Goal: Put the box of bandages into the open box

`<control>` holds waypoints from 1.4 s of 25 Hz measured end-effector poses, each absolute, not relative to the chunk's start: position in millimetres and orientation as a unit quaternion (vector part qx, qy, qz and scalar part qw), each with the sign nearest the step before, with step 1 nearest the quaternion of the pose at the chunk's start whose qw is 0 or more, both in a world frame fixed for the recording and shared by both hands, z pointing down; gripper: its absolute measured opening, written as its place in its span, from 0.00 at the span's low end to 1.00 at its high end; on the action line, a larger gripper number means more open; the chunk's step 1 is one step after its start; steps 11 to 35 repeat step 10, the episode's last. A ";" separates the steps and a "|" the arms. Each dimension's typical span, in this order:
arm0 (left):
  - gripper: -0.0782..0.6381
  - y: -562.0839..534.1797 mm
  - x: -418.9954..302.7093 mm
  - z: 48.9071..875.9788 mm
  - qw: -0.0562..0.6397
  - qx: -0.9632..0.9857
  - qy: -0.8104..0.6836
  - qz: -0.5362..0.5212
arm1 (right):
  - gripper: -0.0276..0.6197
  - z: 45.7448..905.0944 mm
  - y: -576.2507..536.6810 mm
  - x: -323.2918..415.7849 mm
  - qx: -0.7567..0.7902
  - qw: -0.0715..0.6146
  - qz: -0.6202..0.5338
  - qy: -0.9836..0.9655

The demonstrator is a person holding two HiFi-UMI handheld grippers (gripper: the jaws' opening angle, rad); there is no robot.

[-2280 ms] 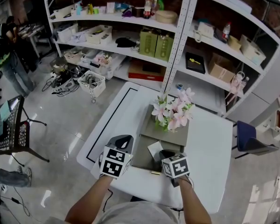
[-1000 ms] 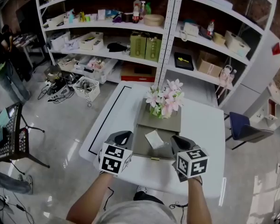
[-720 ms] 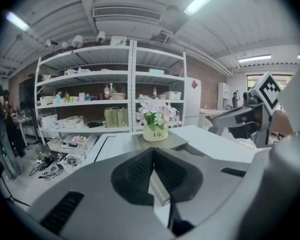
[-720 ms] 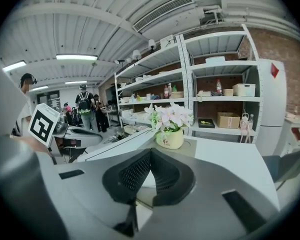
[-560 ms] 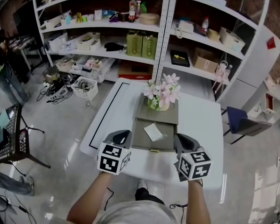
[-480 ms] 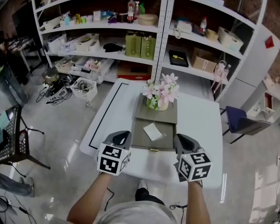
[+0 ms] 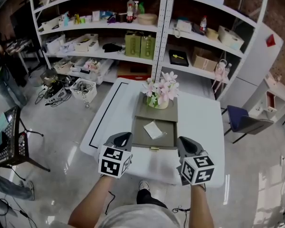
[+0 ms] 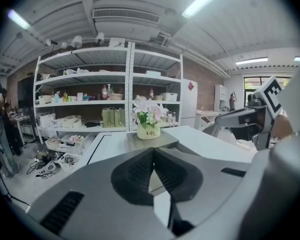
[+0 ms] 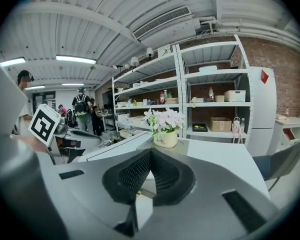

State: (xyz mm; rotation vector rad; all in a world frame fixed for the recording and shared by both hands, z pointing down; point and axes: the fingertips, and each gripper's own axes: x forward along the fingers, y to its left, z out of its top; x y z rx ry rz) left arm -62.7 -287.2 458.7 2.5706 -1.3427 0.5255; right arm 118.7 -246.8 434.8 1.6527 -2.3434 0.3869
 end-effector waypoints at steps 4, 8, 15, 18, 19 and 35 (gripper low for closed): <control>0.12 -287.0 -60.9 460.1 0.097 0.869 -0.452 0.177 | 0.05 436.2 -246.2 119.6 0.567 0.127 0.133 -0.803; 0.12 -288.1 -59.6 460.6 0.098 0.870 -0.449 0.180 | 0.05 435.2 -247.9 119.0 0.565 0.130 0.132 -0.804; 0.12 -288.8 -59.5 461.3 0.099 0.870 -0.449 0.180 | 0.05 435.4 -248.9 118.7 0.565 0.131 0.133 -0.804; 0.12 -288.8 -59.5 461.3 0.099 0.870 -0.449 0.180 | 0.05 435.4 -248.9 118.7 0.565 0.131 0.133 -0.804; 0.12 -288.8 -59.5 461.3 0.099 0.870 -0.449 0.180 | 0.05 435.4 -248.9 118.7 0.565 0.131 0.133 -0.804; 0.12 -288.8 -59.5 461.3 0.099 0.870 -0.449 0.180 | 0.05 435.4 -248.9 118.7 0.565 0.131 0.133 -0.804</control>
